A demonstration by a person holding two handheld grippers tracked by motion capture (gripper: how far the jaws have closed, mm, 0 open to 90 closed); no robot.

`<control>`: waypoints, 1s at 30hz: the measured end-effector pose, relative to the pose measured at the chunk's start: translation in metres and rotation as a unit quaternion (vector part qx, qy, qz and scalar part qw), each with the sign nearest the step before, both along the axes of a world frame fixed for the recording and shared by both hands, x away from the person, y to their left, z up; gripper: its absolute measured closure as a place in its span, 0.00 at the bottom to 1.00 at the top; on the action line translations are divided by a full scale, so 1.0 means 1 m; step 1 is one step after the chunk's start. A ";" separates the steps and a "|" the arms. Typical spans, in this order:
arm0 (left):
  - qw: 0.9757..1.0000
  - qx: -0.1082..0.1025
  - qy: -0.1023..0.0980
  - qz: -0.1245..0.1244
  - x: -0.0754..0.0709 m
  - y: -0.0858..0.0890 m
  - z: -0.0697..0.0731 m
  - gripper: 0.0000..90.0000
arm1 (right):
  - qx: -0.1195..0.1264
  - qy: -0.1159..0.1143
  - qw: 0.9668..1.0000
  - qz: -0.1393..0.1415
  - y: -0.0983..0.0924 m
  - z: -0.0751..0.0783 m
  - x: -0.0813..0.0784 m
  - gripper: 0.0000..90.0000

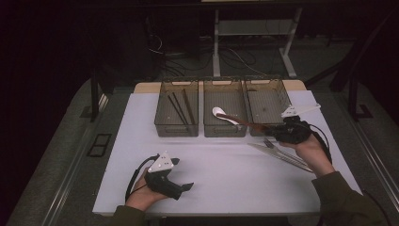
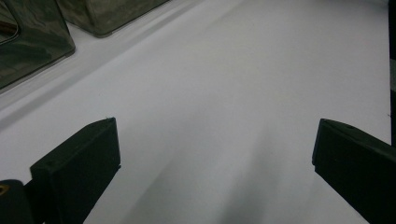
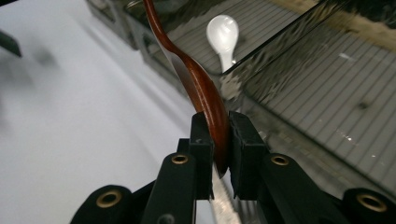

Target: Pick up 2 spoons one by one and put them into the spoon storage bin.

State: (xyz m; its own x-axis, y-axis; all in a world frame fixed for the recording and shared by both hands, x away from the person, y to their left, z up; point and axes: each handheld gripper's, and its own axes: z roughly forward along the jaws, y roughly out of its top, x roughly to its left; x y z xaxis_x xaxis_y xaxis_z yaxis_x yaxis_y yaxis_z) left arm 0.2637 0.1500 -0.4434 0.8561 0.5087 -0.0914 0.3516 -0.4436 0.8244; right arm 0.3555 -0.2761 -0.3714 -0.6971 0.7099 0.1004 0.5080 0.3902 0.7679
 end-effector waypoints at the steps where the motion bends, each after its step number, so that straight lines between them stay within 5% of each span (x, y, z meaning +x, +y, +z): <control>1: 1.000 0.000 0.000 0.000 0.000 0.000 0.000 0.00 | 0.002 -0.003 1.000 -0.004 0.000 0.001 0.003 0.89; 9: 1.000 -0.002 0.000 -0.001 0.000 0.001 0.000 0.00 | -0.012 -0.011 0.999 -0.043 0.014 0.011 0.029 0.89; 21: 1.000 -0.004 0.001 -0.002 0.000 0.000 0.000 0.00 | -0.051 0.022 0.994 -0.089 0.045 0.013 0.073 0.89; 30: 1.000 -0.006 0.001 -0.003 0.000 0.000 0.000 0.00 | -0.083 0.037 0.989 -0.113 0.063 0.008 0.091 0.89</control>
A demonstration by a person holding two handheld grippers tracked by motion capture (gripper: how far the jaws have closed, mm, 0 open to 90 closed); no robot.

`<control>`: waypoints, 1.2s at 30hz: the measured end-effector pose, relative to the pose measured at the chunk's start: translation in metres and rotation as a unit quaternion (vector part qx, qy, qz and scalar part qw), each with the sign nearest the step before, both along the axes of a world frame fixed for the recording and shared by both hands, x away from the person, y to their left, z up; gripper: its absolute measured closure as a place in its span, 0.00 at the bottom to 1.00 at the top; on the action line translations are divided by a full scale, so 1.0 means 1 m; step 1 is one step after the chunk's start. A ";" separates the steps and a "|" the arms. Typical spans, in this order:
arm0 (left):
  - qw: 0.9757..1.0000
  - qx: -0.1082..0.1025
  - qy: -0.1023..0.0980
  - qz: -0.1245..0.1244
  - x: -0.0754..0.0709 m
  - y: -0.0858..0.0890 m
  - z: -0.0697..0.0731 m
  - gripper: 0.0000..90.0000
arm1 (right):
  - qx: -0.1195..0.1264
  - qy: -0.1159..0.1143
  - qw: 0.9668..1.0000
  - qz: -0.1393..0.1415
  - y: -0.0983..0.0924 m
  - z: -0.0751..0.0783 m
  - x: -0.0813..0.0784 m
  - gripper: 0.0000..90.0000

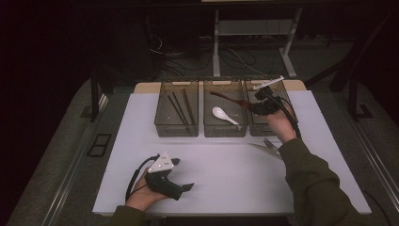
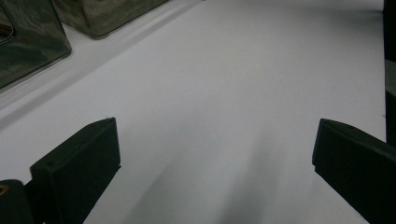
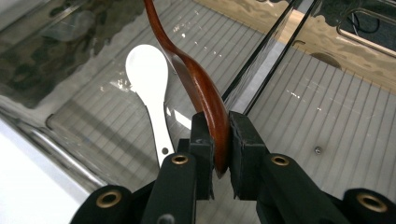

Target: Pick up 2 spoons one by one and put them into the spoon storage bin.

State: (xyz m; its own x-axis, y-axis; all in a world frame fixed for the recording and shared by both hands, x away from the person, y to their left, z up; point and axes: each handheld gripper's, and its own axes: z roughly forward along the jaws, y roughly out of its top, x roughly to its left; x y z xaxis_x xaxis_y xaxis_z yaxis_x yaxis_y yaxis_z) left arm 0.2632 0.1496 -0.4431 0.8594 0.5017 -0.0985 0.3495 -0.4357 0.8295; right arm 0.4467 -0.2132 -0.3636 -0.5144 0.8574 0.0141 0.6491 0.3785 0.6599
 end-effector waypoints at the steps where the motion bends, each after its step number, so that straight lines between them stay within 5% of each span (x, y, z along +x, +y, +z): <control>1: 1.000 0.000 0.000 0.000 0.000 0.000 0.000 0.00 | -0.003 0.000 1.000 -0.001 0.002 -0.001 0.001 0.89; 15: 1.000 -0.003 0.001 0.000 0.000 0.000 0.000 0.00 | -0.020 0.007 1.000 0.008 0.021 -0.005 0.005 0.89; 26: 1.000 -0.001 -0.001 -0.002 0.000 0.000 0.001 0.00 | 0.014 0.000 0.999 0.030 0.019 0.001 -0.001 0.70; 36: 1.000 -0.001 0.001 0.000 0.000 0.000 0.000 0.00 | 0.079 -0.015 0.995 0.057 -0.001 0.014 -0.022 0.55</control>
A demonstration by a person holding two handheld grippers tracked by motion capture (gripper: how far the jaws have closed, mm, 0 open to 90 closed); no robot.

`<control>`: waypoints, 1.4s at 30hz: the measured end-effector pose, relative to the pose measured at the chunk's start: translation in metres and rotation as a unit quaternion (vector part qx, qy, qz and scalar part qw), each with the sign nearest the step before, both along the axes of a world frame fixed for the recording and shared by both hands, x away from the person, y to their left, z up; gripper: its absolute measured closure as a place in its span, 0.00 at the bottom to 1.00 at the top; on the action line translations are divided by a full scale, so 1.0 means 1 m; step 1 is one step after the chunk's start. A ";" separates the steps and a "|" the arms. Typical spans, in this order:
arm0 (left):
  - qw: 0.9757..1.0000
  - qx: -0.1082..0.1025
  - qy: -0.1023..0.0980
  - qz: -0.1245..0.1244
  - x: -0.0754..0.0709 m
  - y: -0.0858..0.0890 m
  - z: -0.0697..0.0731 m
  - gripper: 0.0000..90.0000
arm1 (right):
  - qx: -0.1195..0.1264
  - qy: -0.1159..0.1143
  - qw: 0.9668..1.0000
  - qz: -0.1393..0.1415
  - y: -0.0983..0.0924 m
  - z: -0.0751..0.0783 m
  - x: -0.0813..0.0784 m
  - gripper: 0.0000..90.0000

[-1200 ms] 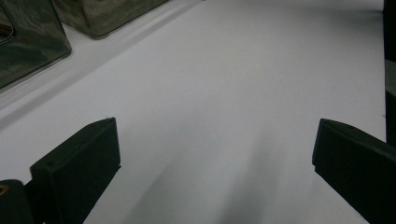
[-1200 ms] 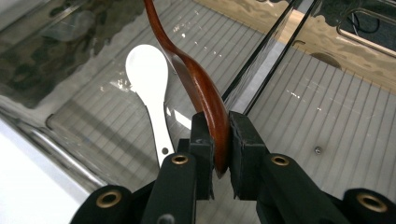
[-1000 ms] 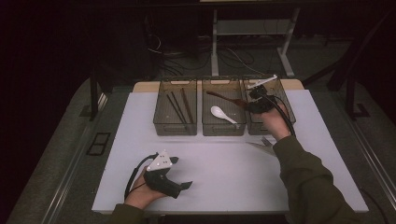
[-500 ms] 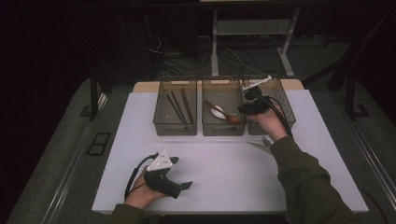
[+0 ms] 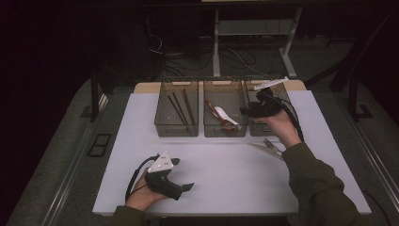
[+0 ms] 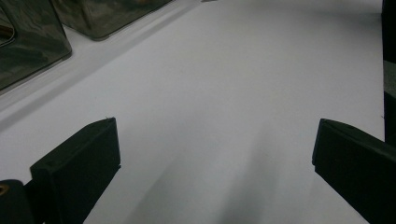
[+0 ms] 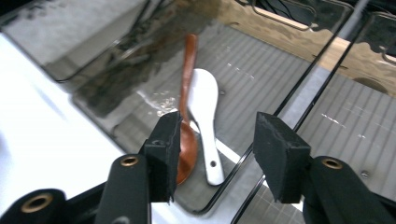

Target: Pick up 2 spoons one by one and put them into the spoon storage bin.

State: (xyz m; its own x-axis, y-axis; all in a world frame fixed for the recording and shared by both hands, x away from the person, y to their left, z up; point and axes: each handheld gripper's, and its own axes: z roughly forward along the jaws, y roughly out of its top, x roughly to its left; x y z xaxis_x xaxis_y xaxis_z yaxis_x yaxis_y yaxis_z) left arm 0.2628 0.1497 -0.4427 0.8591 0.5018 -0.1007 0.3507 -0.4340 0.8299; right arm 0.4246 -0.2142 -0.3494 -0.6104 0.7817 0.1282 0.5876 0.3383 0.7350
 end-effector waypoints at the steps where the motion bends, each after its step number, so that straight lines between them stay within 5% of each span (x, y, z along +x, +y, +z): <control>1: 1.000 0.001 0.000 0.000 0.000 0.000 0.000 0.00 | -0.001 -0.004 1.000 0.004 -0.002 0.000 -0.002 0.53; 21: 1.000 0.003 0.000 0.000 0.001 0.001 0.000 0.00 | 0.043 -0.043 0.997 0.050 -0.063 0.002 -0.063 0.48; 37: 1.000 0.004 -0.004 0.000 0.000 0.002 0.001 0.00 | 0.039 -0.039 0.996 0.063 -0.103 -0.010 -0.095 0.47; 42: 1.000 0.004 -0.003 0.000 0.000 0.001 0.001 0.00 | 0.028 -0.034 0.998 0.055 -0.116 -0.019 -0.101 0.54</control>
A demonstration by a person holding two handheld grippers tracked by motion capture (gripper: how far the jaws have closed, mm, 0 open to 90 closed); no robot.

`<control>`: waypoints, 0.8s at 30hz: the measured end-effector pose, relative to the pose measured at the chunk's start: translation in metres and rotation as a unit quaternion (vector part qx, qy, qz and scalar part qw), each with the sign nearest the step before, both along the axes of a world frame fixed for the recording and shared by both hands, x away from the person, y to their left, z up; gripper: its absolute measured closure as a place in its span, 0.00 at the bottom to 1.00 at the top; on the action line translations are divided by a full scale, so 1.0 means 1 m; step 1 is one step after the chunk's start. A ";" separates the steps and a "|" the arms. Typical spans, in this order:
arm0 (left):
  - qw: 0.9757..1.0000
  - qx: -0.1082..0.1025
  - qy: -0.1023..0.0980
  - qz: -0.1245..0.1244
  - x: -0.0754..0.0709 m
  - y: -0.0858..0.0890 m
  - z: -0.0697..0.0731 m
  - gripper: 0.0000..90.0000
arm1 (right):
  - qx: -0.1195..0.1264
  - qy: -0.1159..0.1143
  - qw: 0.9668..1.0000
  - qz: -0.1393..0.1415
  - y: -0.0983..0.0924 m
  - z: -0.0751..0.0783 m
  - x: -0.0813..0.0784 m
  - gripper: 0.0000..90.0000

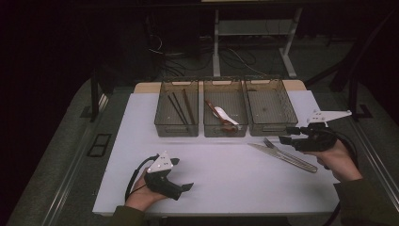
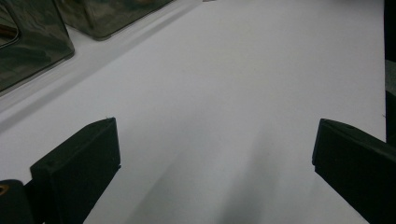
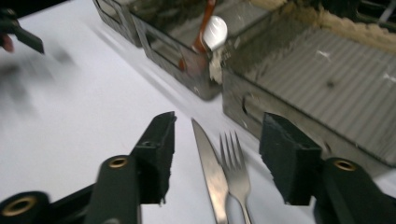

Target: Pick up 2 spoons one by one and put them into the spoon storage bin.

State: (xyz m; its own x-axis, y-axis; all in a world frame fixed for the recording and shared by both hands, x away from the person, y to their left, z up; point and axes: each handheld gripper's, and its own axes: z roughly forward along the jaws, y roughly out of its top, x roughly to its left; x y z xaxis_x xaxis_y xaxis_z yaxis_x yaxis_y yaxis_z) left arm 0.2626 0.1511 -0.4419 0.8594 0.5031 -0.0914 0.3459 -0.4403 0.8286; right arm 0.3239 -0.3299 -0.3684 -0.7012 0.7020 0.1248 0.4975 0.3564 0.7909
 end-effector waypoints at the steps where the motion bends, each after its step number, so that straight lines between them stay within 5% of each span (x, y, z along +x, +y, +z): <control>1: 1.000 0.000 0.000 0.000 0.000 0.000 0.000 0.00 | -0.004 0.004 1.000 -0.001 -0.002 -0.002 -0.001 0.56; 12: 1.000 0.000 0.000 0.000 0.000 0.000 0.000 0.00 | -0.030 0.047 0.998 0.016 -0.019 -0.021 -0.001 0.69; 24: 1.000 0.000 0.000 0.000 0.000 0.000 0.000 0.00 | -0.085 0.081 0.993 0.032 -0.019 -0.036 0.004 0.76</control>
